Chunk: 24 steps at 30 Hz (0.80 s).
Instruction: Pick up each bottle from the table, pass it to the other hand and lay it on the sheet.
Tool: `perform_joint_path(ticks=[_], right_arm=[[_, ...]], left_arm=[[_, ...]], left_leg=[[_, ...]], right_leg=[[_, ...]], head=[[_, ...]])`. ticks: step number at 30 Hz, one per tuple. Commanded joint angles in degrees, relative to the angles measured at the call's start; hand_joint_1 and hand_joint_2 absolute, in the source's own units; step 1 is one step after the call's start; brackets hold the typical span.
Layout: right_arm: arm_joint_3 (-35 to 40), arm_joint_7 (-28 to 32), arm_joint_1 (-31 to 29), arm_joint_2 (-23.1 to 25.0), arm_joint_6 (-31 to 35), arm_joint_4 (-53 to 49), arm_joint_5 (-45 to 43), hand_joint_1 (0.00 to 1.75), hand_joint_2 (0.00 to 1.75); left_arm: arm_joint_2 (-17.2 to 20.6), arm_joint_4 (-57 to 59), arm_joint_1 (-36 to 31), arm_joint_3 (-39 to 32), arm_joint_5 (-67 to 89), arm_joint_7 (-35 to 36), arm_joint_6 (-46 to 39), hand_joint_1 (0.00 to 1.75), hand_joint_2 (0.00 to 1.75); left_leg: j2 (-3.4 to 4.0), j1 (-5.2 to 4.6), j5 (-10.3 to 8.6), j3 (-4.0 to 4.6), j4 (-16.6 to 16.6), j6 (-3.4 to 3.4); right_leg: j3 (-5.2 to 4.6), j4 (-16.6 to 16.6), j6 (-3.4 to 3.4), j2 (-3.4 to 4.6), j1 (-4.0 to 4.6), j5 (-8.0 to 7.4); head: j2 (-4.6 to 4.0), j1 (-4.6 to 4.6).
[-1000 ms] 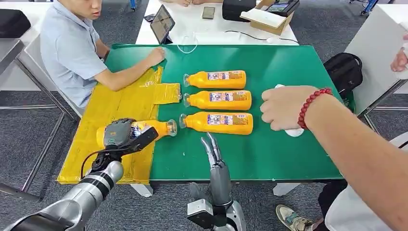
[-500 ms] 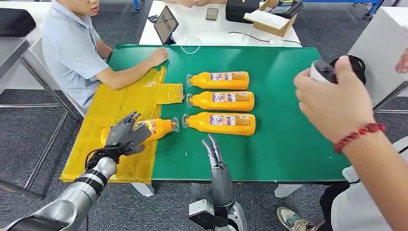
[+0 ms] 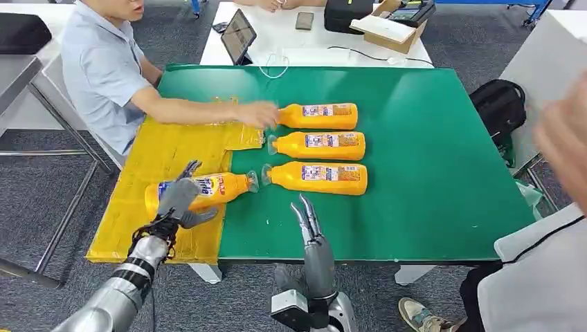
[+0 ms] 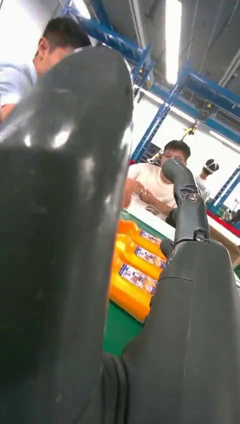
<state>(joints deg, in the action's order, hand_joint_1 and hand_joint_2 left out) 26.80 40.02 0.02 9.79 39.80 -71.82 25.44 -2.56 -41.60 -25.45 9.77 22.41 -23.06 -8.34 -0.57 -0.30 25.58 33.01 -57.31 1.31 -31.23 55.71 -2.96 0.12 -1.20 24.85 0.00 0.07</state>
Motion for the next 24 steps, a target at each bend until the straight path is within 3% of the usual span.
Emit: perform_joint_path(ticks=[1, 5, 6, 9, 14, 21, 24], right_arm=[[-5.87, -0.02, 2.21, -0.66, 0.20, -2.54, 3.76, 0.00, 0.00], [-10.18, -0.02, 4.12, -1.12, 0.20, -8.14, 9.56, 0.00, 0.00], [-11.07, -0.02, 4.34, -1.45, 0.20, -8.76, 10.81, 0.00, 1.75], [-15.64, -1.48, 3.83, -2.56, 0.20, -6.66, 19.32, 0.00, 1.75], [-16.09, -13.74, -1.26, -8.35, 0.20, 2.37, 26.40, 0.00, 1.75], [-17.52, -19.94, -13.11, -10.85, 0.20, 23.77, 32.06, 0.00, 1.75], [-18.59, -22.00, -15.32, -11.68, 0.20, 28.67, 33.88, 0.00, 1.75]], left_arm=[[-0.55, -26.01, 14.29, -2.95, -10.55, -1.49, -0.69, 0.00, 1.75], [-3.64, -41.49, 20.36, -3.25, -21.25, -5.54, -5.70, 0.00, 1.75], [-3.92, -44.64, 21.62, -2.68, -23.46, -6.38, -6.44, 0.00, 1.75], [-4.86, -53.56, 26.45, -1.79, -28.40, -8.95, -8.33, 0.00, 1.75], [-5.94, -60.20, 31.36, -1.08, -31.99, -9.95, -8.60, 0.00, 1.75], [-5.62, -55.49, 28.21, 4.84, -20.02, -11.98, -22.03, 0.00, 1.75], [-5.67, -51.91, 26.55, 6.24, -18.54, -10.62, -24.73, 0.00, 1.75]], left_leg=[[0.15, 0.04, 0.03, 0.05, 0.01, -0.05], [0.11, 0.08, 0.08, 0.39, -0.12, -0.07], [0.13, 0.11, 0.10, 0.45, -0.17, -0.08], [0.07, 0.04, 0.03, 0.62, -0.10, -0.01], [0.29, 0.08, 0.12, 0.54, -0.06, -0.01], [0.17, 0.10, 0.01, 0.63, -0.03, -0.04], [0.05, 0.03, -0.06, 0.61, 0.02, -0.01]], right_leg=[[-0.08, -0.04, 0.09, 0.11, 0.05, -0.02], [-0.41, 0.04, 0.12, 0.01, 0.09, 0.04], [-0.47, 0.07, 0.14, 0.03, 0.12, 0.05], [-0.66, 0.00, 0.05, -0.01, 0.05, 0.02], [-0.56, -0.10, 0.07, 0.18, 0.09, 0.00], [-0.59, -0.20, 0.10, 0.10, 0.12, -0.11], [-0.57, -0.19, 0.05, -0.01, 0.05, -0.11]], head=[[0.00, 0.02], [0.00, 0.04], [0.00, 0.00], [0.00, 0.02], [0.00, 0.00], [0.00, 0.02], [0.00, 0.00]])
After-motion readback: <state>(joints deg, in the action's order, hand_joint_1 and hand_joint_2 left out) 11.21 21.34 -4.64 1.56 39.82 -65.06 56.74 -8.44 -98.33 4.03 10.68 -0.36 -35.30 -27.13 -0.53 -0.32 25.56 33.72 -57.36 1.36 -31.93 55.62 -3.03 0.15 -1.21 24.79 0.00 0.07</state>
